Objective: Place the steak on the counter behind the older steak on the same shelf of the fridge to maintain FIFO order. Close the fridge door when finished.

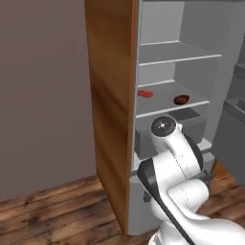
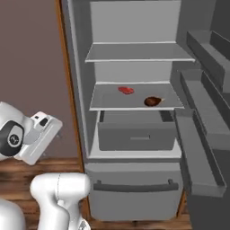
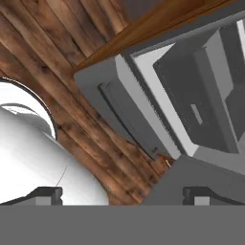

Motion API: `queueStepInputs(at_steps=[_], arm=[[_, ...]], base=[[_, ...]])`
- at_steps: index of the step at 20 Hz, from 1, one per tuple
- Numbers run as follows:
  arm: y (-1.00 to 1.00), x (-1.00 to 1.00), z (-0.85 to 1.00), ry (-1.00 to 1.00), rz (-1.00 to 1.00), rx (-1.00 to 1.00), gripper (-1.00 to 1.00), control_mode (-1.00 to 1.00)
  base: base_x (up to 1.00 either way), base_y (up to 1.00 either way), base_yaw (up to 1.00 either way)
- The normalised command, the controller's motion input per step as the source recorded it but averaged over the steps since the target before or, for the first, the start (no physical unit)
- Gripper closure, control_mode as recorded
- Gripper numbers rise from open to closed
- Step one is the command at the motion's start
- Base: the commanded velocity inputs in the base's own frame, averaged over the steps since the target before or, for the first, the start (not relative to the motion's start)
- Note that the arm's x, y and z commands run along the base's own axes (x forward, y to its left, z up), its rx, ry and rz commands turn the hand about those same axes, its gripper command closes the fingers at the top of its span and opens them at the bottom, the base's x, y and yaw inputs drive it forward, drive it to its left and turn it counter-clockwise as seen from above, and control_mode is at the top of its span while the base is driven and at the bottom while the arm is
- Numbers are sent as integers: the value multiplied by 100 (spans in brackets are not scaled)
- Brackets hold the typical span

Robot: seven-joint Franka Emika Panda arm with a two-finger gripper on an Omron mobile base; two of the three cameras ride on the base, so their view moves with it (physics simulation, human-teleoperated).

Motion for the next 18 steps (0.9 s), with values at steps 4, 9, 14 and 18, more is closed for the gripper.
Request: queueStepInputs(at_steps=[4,9,14,18], arm=[[0,0,0,0,0,0,-100,100],[0,0,0,0,0,0,-100,100],[0,0,0,0,0,0,-100,100],[0,0,0,0,0,0,-100,100]], base=[[-97,10,-37],[-92,-20,-49],[-63,-63,-51],[-40,-90,-44]])
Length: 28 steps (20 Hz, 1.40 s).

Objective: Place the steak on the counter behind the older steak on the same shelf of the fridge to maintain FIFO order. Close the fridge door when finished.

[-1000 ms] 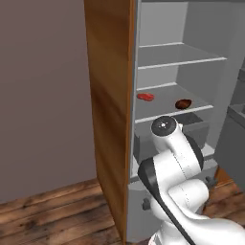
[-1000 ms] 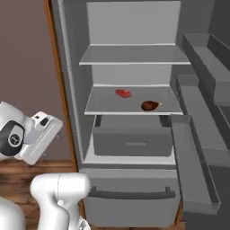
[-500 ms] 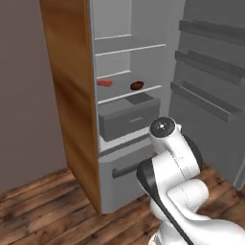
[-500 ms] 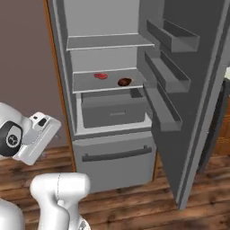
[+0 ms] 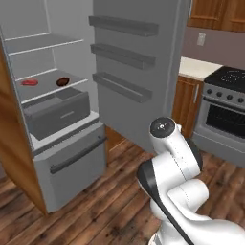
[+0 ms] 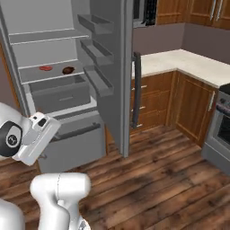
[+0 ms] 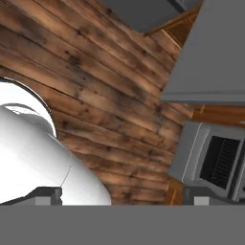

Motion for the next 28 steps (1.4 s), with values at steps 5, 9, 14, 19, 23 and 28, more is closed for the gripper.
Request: queueStepInputs(at_steps=[5,9,14,19,23,28], arm=[[0,0,0,0,0,0,-100,100],[0,0,0,0,0,0,-100,100],[0,0,0,0,0,0,-100,100],[0,0,0,0,0,0,-100,100],[0,0,0,0,0,0,-100,100],[0,0,0,0,0,0,-100,100]], base=[[-6,-100,-33],[16,-100,-17],[48,-100,-2],[67,-90,6],[72,-68,18],[72,-54,26]])
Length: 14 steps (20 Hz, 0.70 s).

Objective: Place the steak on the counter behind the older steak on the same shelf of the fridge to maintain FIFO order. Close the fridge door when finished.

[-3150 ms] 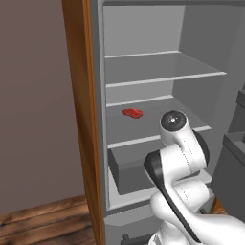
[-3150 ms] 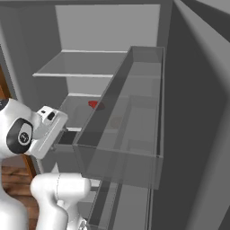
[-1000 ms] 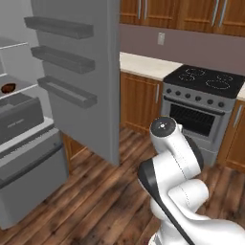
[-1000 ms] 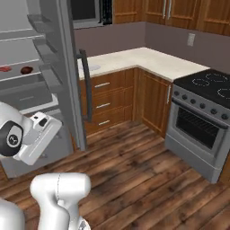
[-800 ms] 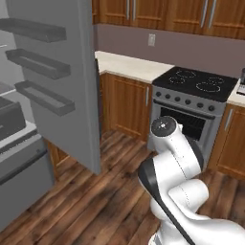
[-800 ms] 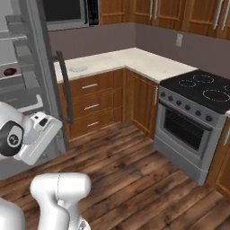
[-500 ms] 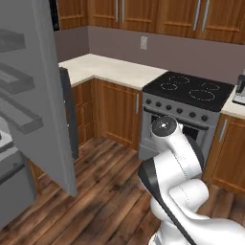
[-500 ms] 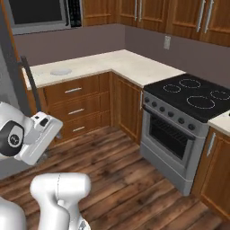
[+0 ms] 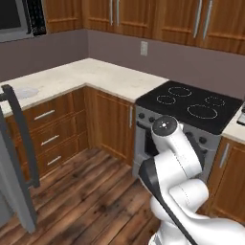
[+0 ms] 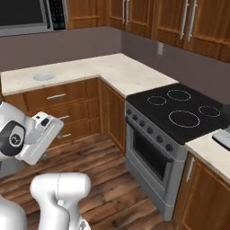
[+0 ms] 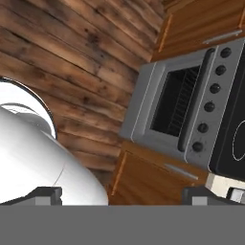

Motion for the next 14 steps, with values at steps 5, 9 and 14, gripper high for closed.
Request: queueStepInputs(at_steps=[5,9,14], arm=[[0,0,0,0,0,0,-100,100],[0,0,0,0,0,0,-100,100],[0,0,0,0,0,0,-100,100]], base=[[57,-6,45],[71,0,56],[79,-6,58]])
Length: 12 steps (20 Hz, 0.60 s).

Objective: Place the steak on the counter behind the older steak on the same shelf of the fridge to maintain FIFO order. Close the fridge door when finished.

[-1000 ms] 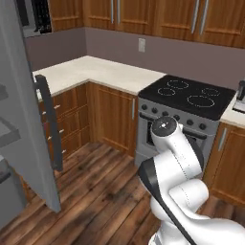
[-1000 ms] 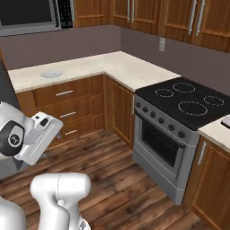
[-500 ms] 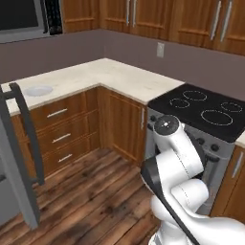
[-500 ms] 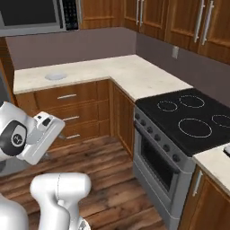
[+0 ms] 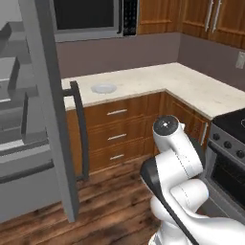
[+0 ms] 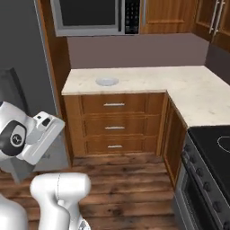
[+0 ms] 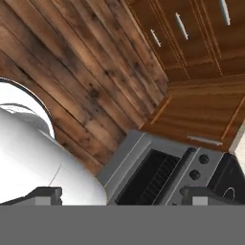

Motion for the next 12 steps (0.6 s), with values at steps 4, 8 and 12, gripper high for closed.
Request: queueStepInputs(at_steps=[4,8,12], arm=[[0,0,0,0,0,0,-100,100],[0,0,0,0,0,0,-100,100],[0,0,0,0,0,0,-100,100]], base=[[78,-36,50],[79,-17,48],[46,-56,45]])
